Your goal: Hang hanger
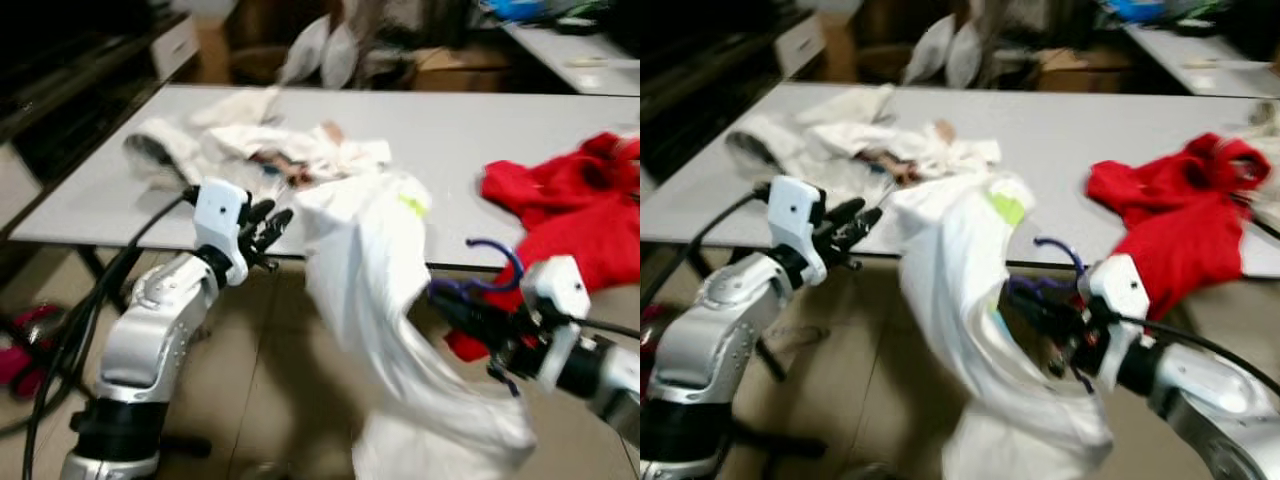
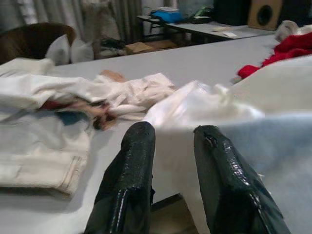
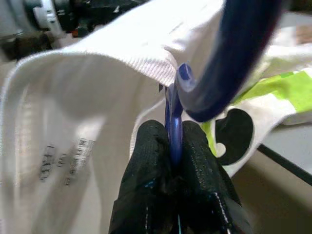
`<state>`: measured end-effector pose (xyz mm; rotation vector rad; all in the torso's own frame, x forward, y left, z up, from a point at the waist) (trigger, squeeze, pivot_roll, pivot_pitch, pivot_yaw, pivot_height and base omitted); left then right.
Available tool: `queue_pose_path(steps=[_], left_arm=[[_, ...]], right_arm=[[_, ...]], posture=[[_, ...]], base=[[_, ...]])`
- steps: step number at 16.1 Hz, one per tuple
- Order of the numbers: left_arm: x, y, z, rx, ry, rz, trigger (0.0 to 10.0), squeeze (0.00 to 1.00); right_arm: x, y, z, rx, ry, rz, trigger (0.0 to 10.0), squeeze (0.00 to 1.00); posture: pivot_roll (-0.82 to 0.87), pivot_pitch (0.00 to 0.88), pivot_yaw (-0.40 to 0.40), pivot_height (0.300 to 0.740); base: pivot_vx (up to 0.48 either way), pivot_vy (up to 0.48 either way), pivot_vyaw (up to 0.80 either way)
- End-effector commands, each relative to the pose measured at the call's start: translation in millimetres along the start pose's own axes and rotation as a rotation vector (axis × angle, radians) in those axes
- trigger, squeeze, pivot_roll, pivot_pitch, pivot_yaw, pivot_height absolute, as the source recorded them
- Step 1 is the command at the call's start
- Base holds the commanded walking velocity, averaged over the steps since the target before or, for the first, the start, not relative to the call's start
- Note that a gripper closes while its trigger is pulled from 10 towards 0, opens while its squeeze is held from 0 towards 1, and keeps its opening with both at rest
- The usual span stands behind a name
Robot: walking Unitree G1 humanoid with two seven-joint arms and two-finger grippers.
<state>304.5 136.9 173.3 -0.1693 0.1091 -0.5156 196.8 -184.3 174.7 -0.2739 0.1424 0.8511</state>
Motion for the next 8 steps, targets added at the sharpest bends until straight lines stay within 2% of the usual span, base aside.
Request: queue_pose_path(steps=[1, 8], left_arm=[[-6.1, 9.7, 0, 0.005, 0.013, 0.034, 10.0, 0.0], [-18.4, 14.4, -1, 0.03, 0.021, 0.071, 10.0, 0.0]], right_arm=[[-0.7, -0.1, 7, -0.026, -0.034, 0.014, 10.0, 0.0], [5.6, -1.0, 6, -0.031, -0.044, 0.083, 10.0, 0.0]], posture=[[0.0, 0.0, 0.009, 0.74], [0.06, 0.0, -0.031, 0.74]], base=[[0.0, -0.337, 0.8], [0.0, -0.341, 0.8]])
Point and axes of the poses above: a point about 5 cm out from each wrist's last joint towards the gripper, its own x axis pointing out of the wrist towards the gripper, its own z axis along the axis of the wrist's last joint, y = z × x, the point moved 1 cm from there along x, pointing out of the wrist towards the gripper, and after that the axes turned 13 degrees about -x, right-handed, at the moved point
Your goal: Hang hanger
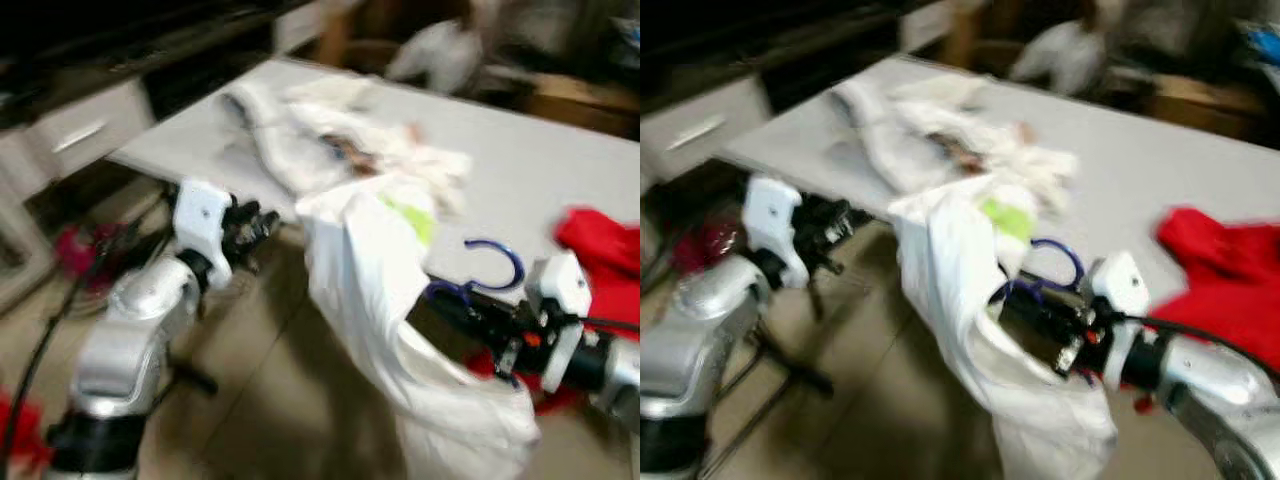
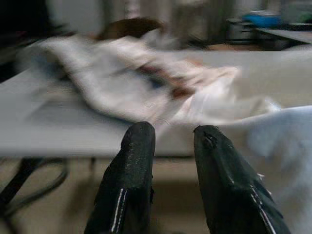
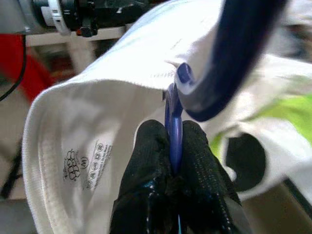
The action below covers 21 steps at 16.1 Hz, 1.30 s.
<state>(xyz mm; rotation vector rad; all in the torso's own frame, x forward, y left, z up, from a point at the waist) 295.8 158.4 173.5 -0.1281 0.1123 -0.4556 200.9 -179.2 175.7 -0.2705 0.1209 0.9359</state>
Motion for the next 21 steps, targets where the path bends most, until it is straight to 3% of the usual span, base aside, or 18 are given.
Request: queue_pose_path(steps=[1, 8, 20, 21], left_arm=[[-1.4, 0.7, -2, -0.004, 0.014, 0.011, 10.0, 0.0], [-5.4, 0.4, -1, 0.007, 0.026, 0.009, 10.0, 0.0], [11.0, -7.3, -1, 0.028, 0.047, -0.052, 10.0, 0.0], [11.7, -7.6, -2, -0.007, 0.056, -0.054, 10.0, 0.0]], right_arm=[[0.3, 0.8, 3, -0.015, -0.017, 0.022, 10.0, 0.0], [4.4, 2.2, -1, -0.012, -0.014, 0.033, 10.0, 0.0], [26.7, -5.0, -17, -0.06, -0.007, -0.134, 10.0, 0.0], [28.7, -4.5, -17, -0.059, -0.009, -0.139, 10.0, 0.0]], posture=[[0.06, 0.0, -0.031, 0.74], [0.07, 0.0, -0.029, 0.74], [0.03, 0.0, 0.028, 0.74], [0.03, 0.0, 0.029, 0.74]], base=[[0.0, -0.341, 0.8], [0.0, -0.34, 0.8], [0.0, -0.338, 0.8], [0.0, 0.0, 0.8]])
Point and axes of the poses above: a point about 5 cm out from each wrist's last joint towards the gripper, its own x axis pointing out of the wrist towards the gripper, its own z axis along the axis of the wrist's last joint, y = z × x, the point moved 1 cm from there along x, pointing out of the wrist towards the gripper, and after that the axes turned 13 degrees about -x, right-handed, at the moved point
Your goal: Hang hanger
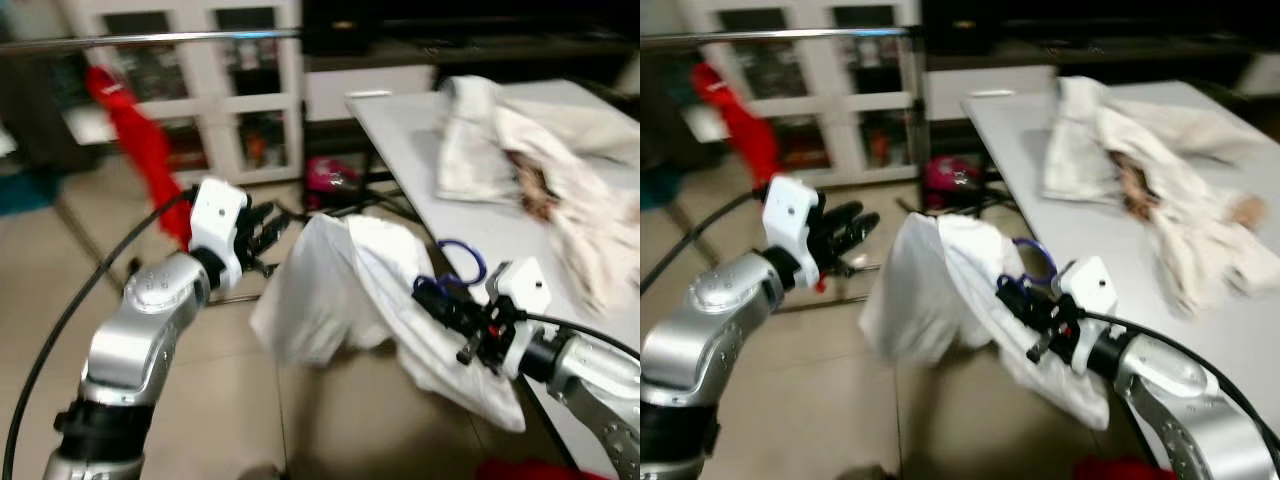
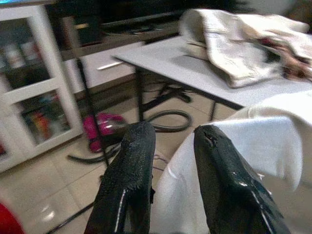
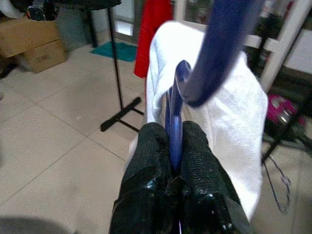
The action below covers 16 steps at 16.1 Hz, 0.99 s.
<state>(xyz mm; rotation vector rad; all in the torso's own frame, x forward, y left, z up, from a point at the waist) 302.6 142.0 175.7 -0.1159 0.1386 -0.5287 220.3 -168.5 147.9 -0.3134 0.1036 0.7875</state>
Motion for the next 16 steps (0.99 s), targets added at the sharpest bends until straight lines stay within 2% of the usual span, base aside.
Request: queue_pose_path(steps=[1, 3, 14, 15, 16], left_arm=[[-0.9, 4.2, -4, -0.032, 0.014, 0.02, 10.0, 0.0], [0.9, -0.7, -5, -0.062, 0.023, -0.017, 10.0, 0.0], [0.7, 1.7, -5, -0.042, 0.033, -0.01, 10.0, 0.0], [1.3, 5.0, -4, 0.014, 0.027, 0.028, 10.0, 0.0], [3.0, 8.6, -5, 0.023, 0.03, 0.061, 10.0, 0.0]], right_arm=[[4.8, 1.1, 7, -0.022, -0.035, 0.0, 10.0, 0.0], [11.4, 0.2, 7, 0.016, -0.047, -0.04, 10.0, 0.0], [16.7, -8.9, 6, 0.003, -0.037, -0.082, 10.0, 0.0], [17.8, -12.0, 6, 0.007, -0.037, -0.098, 10.0, 0.0], [19.8, -14.6, 8, -0.026, -0.036, -0.11, 10.0, 0.0]], posture=[[0.03, 0.0, 0.029, 0.74], [0.03, 0.0, 0.032, 0.74], [0.04, 0.0, 0.023, 0.74], [0.04, 0.0, 0.022, 0.74], [0.04, 0.0, 0.02, 0.74]], base=[[0.0, 0.0, 0.8], [0.0, 0.24, 0.0], [0.0, 0.48, 0.0], [0.0, 0.0, 0.0], [0.0, -0.48, 0.0]])
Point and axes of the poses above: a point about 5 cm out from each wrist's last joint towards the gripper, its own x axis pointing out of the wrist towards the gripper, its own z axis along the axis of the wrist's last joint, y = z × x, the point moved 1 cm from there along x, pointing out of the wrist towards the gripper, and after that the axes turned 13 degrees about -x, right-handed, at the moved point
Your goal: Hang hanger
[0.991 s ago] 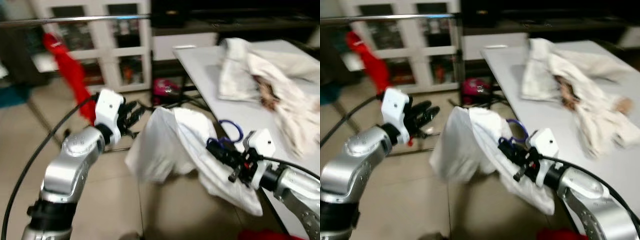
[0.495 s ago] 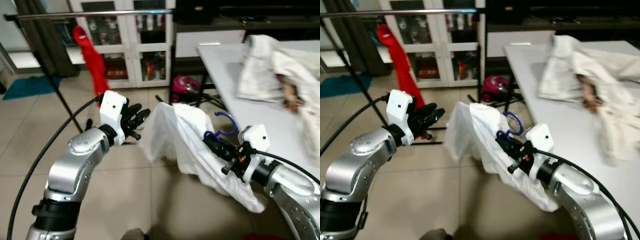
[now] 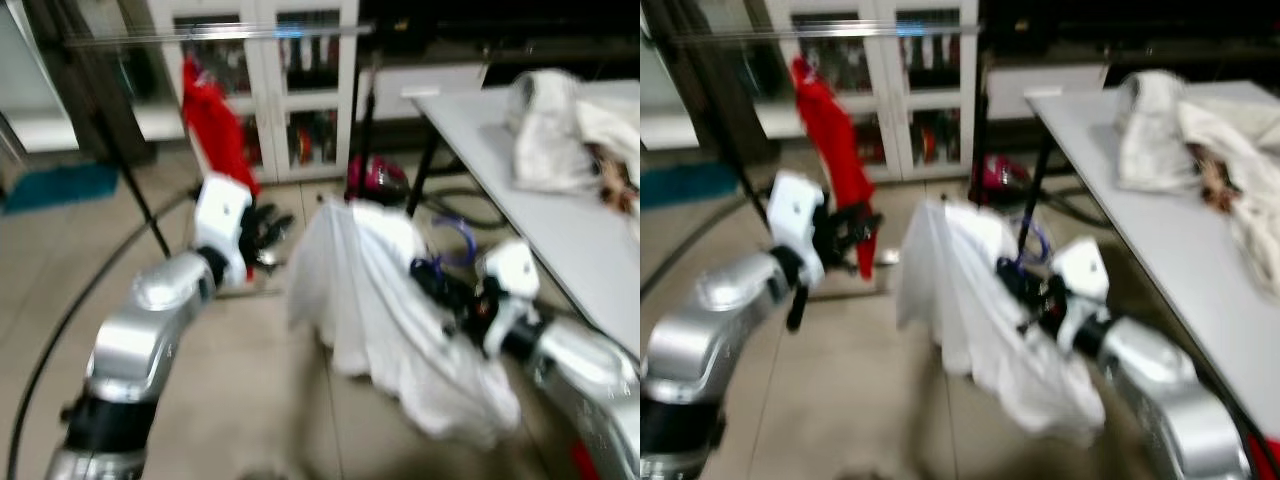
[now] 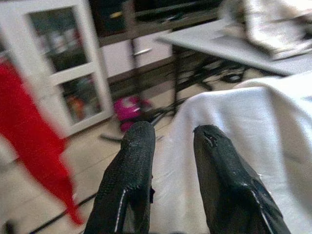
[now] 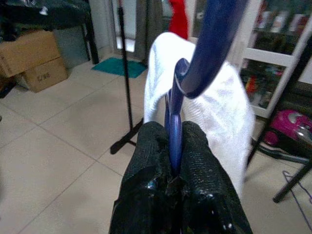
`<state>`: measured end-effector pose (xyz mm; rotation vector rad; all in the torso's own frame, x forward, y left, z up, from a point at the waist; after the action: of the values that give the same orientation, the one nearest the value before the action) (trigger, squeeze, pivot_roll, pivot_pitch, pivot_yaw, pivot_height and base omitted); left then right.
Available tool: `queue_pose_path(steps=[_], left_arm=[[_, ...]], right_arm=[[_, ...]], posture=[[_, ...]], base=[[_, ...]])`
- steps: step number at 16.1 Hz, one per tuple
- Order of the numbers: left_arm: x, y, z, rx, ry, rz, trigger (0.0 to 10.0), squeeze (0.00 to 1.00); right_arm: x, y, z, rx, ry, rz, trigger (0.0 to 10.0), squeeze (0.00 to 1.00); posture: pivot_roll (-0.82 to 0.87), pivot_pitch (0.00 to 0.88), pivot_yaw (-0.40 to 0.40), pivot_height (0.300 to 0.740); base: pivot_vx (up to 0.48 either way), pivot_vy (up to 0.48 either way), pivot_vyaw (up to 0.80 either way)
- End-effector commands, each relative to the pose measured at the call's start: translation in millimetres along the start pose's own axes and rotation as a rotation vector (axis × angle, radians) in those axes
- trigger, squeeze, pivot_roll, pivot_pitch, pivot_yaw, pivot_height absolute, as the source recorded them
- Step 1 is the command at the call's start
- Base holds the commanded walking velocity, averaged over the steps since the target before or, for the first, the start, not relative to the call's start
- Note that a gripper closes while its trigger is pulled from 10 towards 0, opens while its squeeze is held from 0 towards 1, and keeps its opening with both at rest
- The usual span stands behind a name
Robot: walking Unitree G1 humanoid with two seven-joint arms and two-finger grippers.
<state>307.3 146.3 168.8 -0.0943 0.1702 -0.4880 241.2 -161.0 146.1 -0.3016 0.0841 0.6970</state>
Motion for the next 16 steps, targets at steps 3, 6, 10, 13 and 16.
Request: queue_pose_path(steps=[3, 6, 10, 13, 16], left_arm=[[3.6, 0.4, 1, 0.008, -0.009, 0.014, 10.0, 0.0], [8.1, 1.7, -5, -0.03, 0.01, 0.021, 10.0, 0.0], [9.7, 23.9, -6, -0.046, 0.006, 0.05, 10.0, 0.8], [12.6, 36.6, -1, -0.042, 0.002, 0.019, 10.0, 1.0], [22.6, 40.6, 1, -0.002, 0.019, -0.073, 10.0, 1.0]], right_arm=[[8.4, -8.3, 8, -0.064, -0.015, -0.029, 10.0, 0.0], [15.3, -16.7, 10, -0.075, -0.045, -0.089, 10.0, 0.0], [18.9, -25.8, 12, -0.026, -0.06, -0.104, 10.0, 0.0], [17.1, -25.3, 17, -0.003, -0.104, -0.038, 10.0, 0.0], [9.7, -23.8, 20, 0.052, -0.137, 0.042, 10.0, 0.0]], posture=[[0.04, 0.0, 0.017, 0.74], [0.03, 0.0, 0.02, 0.74], [0.03, 0.0, 0.021, 0.74], [0.02, 0.0, 0.026, 0.74], [0.02, 0.0, 0.029, 0.74]], base=[[0.0, -0.48, 0.69], [0.0, -0.32, 0.53], [0.0, 0.0, 0.0], [0.0, 0.0, 0.0], [0.0, 0.0, 0.0]])
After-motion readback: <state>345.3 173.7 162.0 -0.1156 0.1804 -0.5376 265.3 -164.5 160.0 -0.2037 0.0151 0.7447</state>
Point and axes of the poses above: a point about 5 cm out from each wrist's last joint towards the gripper, its own x axis pointing out of the wrist towards the gripper, its own z axis along the axis of the wrist's last joint, y = z × x, the point moved 1 cm from there along x, pointing out of the wrist towards the gripper, and after that the axes turned 13 degrees about -x, right-handed, at the moved point
